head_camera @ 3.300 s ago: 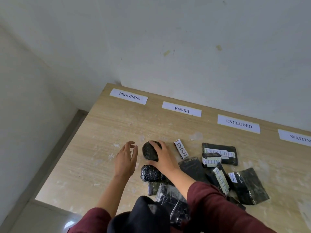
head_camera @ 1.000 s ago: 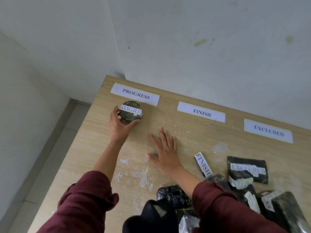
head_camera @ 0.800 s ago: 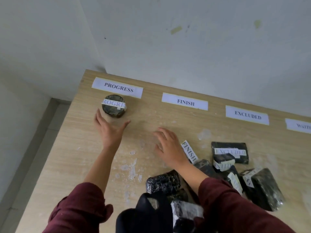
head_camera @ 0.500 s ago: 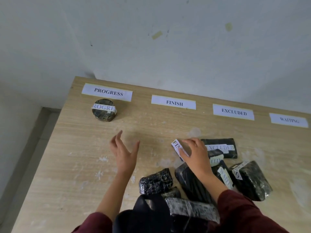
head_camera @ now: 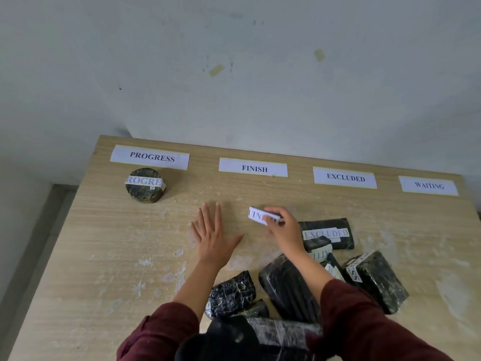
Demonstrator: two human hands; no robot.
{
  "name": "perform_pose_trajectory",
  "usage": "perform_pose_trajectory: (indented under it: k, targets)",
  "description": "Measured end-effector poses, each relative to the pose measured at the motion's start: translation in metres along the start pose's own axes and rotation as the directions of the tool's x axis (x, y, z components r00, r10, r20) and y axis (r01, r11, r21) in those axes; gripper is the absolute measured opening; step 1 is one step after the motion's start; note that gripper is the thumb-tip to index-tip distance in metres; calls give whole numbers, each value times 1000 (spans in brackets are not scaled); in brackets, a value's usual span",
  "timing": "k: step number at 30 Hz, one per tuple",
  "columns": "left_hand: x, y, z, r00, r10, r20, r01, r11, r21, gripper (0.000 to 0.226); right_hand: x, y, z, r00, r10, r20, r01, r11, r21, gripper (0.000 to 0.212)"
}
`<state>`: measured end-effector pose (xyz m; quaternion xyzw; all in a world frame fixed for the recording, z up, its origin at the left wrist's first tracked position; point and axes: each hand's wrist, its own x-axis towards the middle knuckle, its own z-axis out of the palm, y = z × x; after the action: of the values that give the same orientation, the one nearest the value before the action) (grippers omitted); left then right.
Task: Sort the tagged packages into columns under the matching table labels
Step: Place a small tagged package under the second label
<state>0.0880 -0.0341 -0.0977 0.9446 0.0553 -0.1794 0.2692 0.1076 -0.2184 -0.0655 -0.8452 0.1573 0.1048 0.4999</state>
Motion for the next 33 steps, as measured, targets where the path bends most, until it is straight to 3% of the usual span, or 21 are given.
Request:
perform_pose_trajectory:
  k: [4,10,16,20,24,29,33]
  targets:
    - [10,-1,8,996,-14,84,10,999,51,127,51,-12,-3,986,168,0,-164,960,228,20]
    - [12,-3,11,996,-18,91,12,997,73,130,93,-22,5,975,222,-32,-210,953,218,38]
    - [11,0,9,995,-34,91,24,994,106,125,98,-16,14,970,78,-229,-85,996,-18,39]
    - [10,1,7,995,-37,97,27,994,106,124,96,-11,13,967,77,-243,-87,996,-30,39]
    - [11,-1,6,994,-23,105,14,996,88,124,76,-11,-1,961,-26,-277,12,999,-52,33]
    - [8,-7,-3,997,17,71,-19,1000,24,99,33,-2,-49,951,-95,-294,78,995,-67,8]
    - [-5,-11,-8,999,5,-33,-7,999,-37,72,-12,6,-90,960,-80,-268,54,993,-100,4]
